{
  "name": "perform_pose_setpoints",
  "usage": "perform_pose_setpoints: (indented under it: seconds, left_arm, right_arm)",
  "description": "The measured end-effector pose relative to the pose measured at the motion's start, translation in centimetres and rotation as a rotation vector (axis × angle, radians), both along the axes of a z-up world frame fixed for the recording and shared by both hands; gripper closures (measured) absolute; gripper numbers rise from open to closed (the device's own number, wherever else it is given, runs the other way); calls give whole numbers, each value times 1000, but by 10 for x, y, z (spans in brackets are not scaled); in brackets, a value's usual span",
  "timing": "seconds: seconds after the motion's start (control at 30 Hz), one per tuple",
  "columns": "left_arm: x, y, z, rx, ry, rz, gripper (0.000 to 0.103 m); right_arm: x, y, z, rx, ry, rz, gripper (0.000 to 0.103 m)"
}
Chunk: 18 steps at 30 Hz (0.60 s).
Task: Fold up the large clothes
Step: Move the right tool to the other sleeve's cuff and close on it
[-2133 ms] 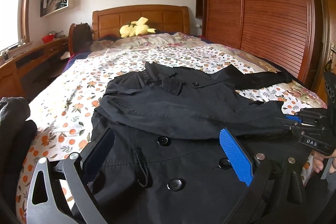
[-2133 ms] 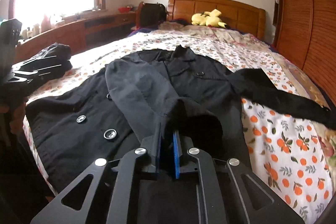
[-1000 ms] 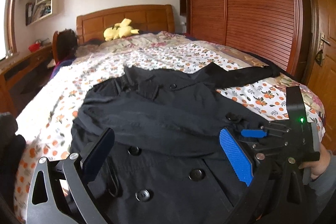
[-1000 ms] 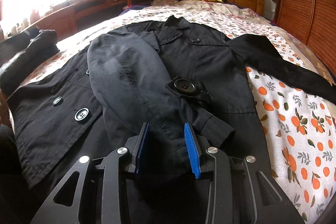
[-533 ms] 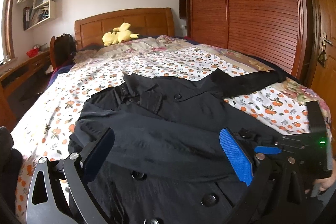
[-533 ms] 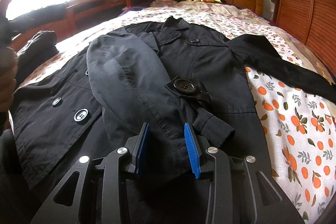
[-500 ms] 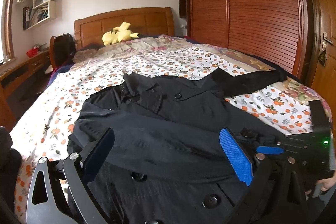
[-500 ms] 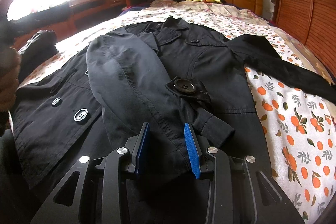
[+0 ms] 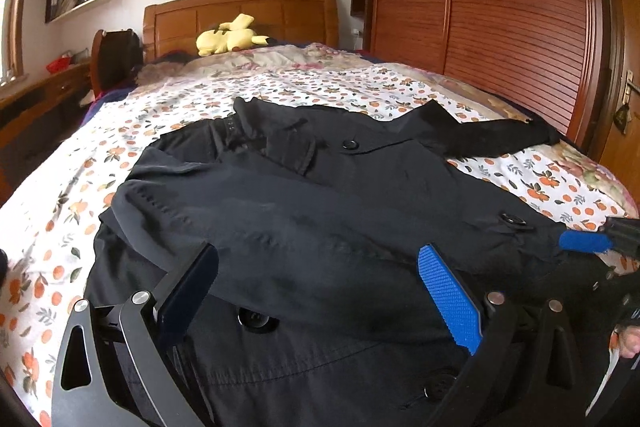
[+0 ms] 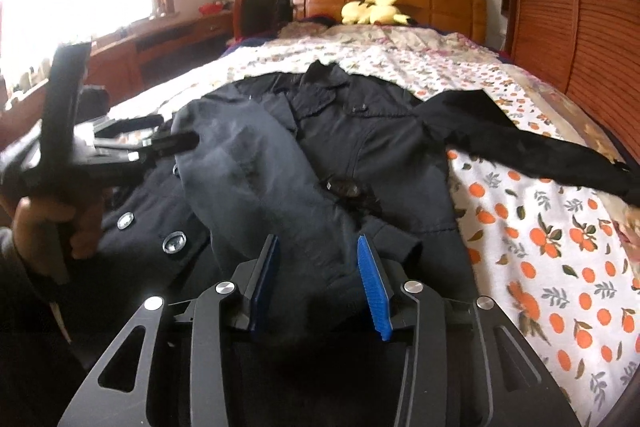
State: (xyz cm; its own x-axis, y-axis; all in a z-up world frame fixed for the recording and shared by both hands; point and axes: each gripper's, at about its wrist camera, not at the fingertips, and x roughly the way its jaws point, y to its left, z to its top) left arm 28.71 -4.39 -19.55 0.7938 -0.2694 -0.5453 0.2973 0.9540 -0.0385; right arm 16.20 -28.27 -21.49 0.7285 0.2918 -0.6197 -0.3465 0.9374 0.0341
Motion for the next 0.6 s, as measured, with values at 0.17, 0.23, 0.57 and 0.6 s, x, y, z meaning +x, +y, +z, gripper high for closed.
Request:
perform_pose_setpoints:
  seconds: [0.17, 0.23, 0.57, 0.6]
  left_arm:
    - [-6, -3, -4, 18, -30, 9, 2]
    - [-10, -3, -2, 14, -48, 11, 2]
    - [-18, 0, 2, -8, -89, 24, 2]
    - [-19, 1, 3, -12, -92, 26, 2]
  right_arm:
    - [8, -10, 18, -1, -46, -54, 65]
    - [13, -15, 24, -5, -61, -78, 65]
    - [47, -51, 52, -77, -120, -183, 55]
    - [55, -57, 55, -85, -122, -199, 51]
